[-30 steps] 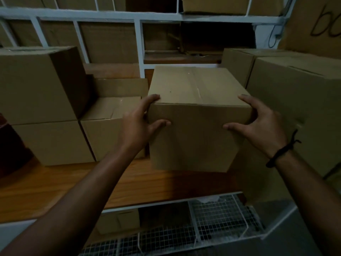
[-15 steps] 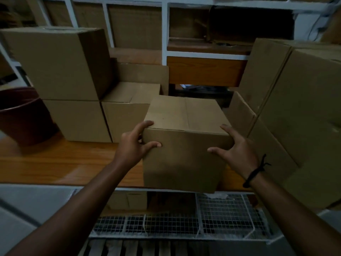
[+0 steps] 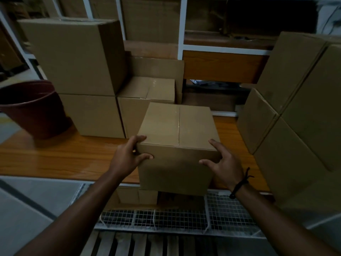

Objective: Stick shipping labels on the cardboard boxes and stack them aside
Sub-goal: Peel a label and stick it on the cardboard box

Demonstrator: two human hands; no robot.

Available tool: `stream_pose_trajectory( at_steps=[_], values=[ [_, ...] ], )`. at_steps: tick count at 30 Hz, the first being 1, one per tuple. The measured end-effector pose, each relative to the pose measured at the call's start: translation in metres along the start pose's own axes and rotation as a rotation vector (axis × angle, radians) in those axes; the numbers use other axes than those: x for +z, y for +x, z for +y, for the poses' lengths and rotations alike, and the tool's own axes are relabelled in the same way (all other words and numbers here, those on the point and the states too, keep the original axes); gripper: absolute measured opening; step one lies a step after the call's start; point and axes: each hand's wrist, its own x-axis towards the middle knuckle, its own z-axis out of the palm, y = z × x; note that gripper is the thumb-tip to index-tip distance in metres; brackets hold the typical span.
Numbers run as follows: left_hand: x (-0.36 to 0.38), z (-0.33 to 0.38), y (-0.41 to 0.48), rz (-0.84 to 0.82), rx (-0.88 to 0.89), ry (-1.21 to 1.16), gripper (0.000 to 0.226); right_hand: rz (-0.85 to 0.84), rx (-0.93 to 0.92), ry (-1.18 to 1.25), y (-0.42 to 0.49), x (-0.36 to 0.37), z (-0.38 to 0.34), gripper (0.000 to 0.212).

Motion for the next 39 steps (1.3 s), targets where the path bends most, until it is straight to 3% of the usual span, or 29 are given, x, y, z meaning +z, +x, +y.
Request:
stream_pose_trajectory(
  at_steps=[12,16,23,29,39],
  values=[
    [-0.012,-0.039,-0.009,-0.049,-0.009,-0.01,0.065,0.012,0.078,-0.107,-0.013,0.035,-0.013,0.072],
    [-0.017,-0.035,-0.007,-0.041,0.048,0.048,0.081,0.015,0.132,-0.03,-0.001,0.02,-0.017,0.069],
    [-0.024,-0.025,0.027,-0.109,-0.121,-0.216,0.069,-0.158,0.276,0.102,0.055,0.0,-0.029,0.056],
    [-0.023,-0.026,0.045,-0.248,-0.242,-0.386,0.067,-0.329,0.309,0.112,0.07,0.005,-0.024,0.075],
    [-0.023,-0.028,0.047,-0.219,-0.275,-0.428,0.056,-0.325,0.329,0.133,0.068,0.012,-0.024,0.077]
  ],
)
